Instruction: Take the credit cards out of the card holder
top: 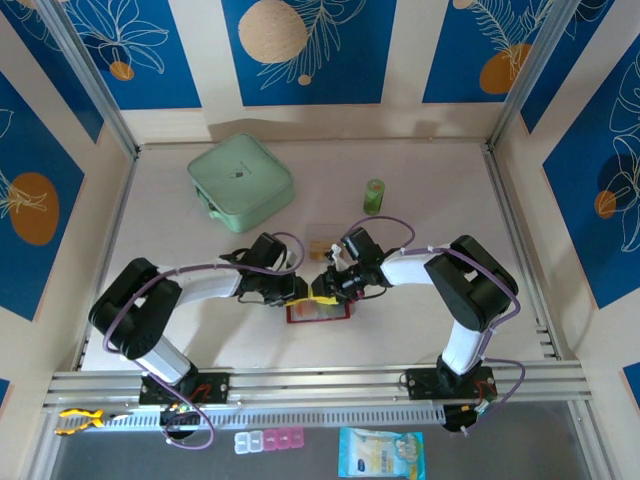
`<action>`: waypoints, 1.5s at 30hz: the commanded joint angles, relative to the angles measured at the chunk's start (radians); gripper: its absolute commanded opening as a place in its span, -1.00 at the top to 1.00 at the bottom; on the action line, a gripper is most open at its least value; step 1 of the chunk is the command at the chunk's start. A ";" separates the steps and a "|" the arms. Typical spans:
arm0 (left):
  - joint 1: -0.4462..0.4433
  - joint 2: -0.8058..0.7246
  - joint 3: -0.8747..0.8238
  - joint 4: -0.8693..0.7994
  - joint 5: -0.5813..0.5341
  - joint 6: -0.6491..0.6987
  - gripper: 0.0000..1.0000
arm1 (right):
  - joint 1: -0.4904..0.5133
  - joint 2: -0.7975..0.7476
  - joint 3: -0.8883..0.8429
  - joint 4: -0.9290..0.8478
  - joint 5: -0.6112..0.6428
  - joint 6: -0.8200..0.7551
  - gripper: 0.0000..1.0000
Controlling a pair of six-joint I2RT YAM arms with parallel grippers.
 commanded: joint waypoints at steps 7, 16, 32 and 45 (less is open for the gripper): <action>-0.009 -0.003 -0.006 0.005 0.033 -0.001 0.67 | -0.003 -0.027 -0.012 -0.062 0.004 0.007 0.33; -0.009 -0.032 0.026 -0.044 0.046 0.018 0.73 | -0.011 -0.159 0.012 -0.168 0.054 -0.015 0.31; -0.053 0.004 0.143 -0.093 0.070 0.032 0.75 | -0.064 -0.386 0.015 -0.336 0.123 -0.049 0.29; -0.090 0.071 0.199 -0.064 0.077 0.020 0.76 | -0.096 -0.450 -0.026 -0.362 0.130 -0.050 0.29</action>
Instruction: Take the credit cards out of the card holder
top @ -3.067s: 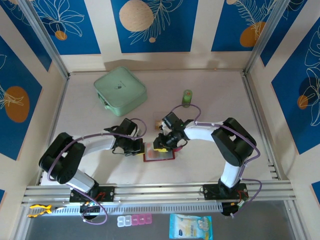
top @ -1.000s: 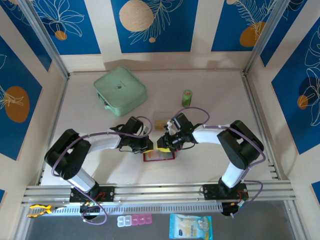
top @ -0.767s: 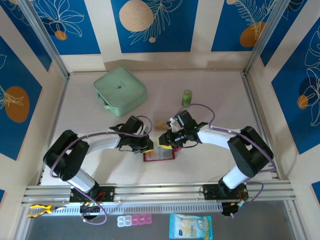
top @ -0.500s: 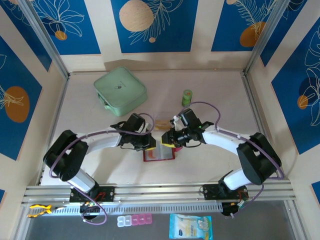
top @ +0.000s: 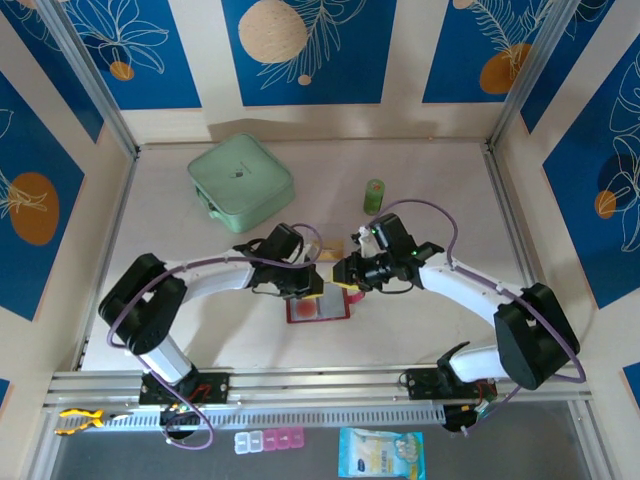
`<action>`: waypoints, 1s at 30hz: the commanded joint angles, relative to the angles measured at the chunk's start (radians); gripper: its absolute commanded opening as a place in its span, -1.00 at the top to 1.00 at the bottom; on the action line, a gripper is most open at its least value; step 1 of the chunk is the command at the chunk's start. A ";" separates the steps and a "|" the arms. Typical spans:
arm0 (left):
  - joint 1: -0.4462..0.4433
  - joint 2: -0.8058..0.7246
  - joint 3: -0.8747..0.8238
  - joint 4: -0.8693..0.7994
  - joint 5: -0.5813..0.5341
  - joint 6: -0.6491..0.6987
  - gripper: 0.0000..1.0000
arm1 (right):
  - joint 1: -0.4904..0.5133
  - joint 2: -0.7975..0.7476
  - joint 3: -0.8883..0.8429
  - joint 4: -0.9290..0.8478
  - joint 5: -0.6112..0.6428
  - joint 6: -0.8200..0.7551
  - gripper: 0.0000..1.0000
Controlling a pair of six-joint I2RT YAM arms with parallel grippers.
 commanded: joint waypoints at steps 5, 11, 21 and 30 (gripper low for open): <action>-0.019 0.035 0.075 -0.011 0.026 0.012 0.64 | -0.014 -0.042 -0.021 -0.038 0.005 -0.013 0.29; -0.019 0.049 0.109 -0.024 0.022 0.021 0.56 | -0.019 -0.050 -0.020 -0.047 0.009 -0.015 0.29; -0.019 0.064 0.122 -0.021 0.022 0.025 0.54 | -0.019 -0.052 -0.022 -0.048 0.011 -0.009 0.29; -0.016 0.041 0.101 -0.029 -0.010 0.039 0.57 | -0.012 -0.045 -0.023 -0.043 0.008 0.001 0.29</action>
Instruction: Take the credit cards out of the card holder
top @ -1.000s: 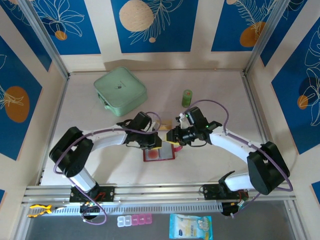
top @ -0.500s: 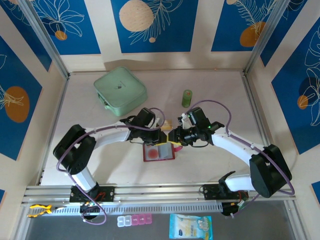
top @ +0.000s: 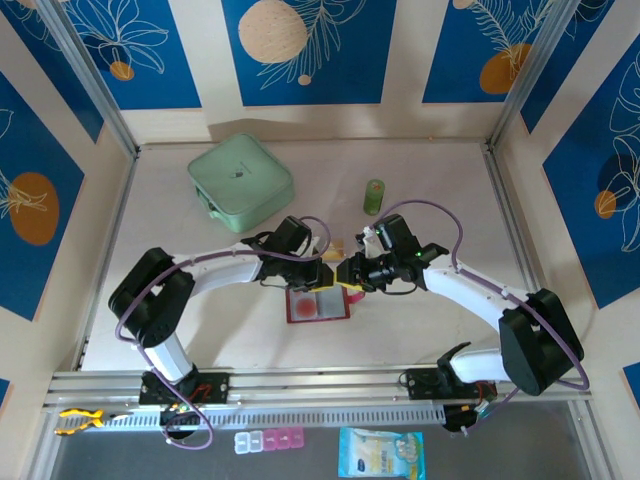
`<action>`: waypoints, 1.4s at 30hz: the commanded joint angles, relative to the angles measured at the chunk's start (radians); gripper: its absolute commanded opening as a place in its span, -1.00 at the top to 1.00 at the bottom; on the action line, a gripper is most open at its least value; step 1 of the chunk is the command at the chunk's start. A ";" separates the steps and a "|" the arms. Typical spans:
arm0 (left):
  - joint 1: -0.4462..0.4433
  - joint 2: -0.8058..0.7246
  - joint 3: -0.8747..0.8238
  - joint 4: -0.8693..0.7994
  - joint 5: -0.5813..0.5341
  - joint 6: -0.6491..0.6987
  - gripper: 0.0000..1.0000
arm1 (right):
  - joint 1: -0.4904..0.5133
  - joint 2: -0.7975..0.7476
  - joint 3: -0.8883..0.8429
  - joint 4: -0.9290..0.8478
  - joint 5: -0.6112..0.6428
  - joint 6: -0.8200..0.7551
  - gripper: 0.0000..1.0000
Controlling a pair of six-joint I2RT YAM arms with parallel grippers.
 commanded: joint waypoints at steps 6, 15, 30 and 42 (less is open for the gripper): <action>0.016 -0.051 -0.044 -0.020 -0.030 0.031 0.62 | 0.016 0.001 -0.006 -0.012 -0.003 0.007 0.30; 0.065 -0.144 -0.147 -0.034 -0.049 0.031 0.70 | 0.058 0.081 0.036 0.018 -0.005 0.015 0.32; 0.121 -0.203 -0.284 -0.021 -0.051 0.038 0.94 | 0.147 0.260 0.140 0.029 0.015 0.011 0.42; 0.121 -0.163 -0.293 -0.027 -0.064 0.066 1.00 | 0.184 0.345 0.188 0.019 0.030 0.002 0.46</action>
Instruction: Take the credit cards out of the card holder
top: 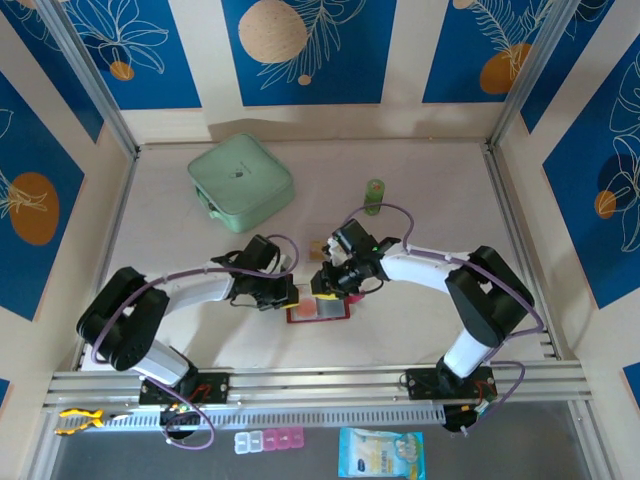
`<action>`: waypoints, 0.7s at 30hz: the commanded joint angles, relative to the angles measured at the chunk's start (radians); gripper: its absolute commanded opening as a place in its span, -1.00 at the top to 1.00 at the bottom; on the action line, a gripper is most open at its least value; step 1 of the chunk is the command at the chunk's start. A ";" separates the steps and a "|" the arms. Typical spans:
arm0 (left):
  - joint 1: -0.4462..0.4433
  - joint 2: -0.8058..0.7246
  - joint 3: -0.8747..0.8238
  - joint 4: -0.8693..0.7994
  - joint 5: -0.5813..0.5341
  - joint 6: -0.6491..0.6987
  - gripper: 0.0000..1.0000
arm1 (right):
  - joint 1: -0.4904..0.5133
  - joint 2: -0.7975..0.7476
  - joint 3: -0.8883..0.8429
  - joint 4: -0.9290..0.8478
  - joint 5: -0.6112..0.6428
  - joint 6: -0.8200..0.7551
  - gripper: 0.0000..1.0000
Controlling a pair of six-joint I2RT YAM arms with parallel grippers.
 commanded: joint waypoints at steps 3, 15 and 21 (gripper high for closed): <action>0.009 0.020 -0.008 -0.014 -0.026 0.037 1.00 | 0.013 0.026 0.041 -0.018 0.004 -0.009 0.46; 0.010 0.042 -0.019 -0.020 -0.050 0.052 1.00 | 0.024 0.051 0.060 -0.035 0.013 -0.015 0.46; 0.007 0.044 -0.019 -0.041 -0.073 0.067 1.00 | 0.026 0.072 0.066 -0.035 0.018 -0.015 0.46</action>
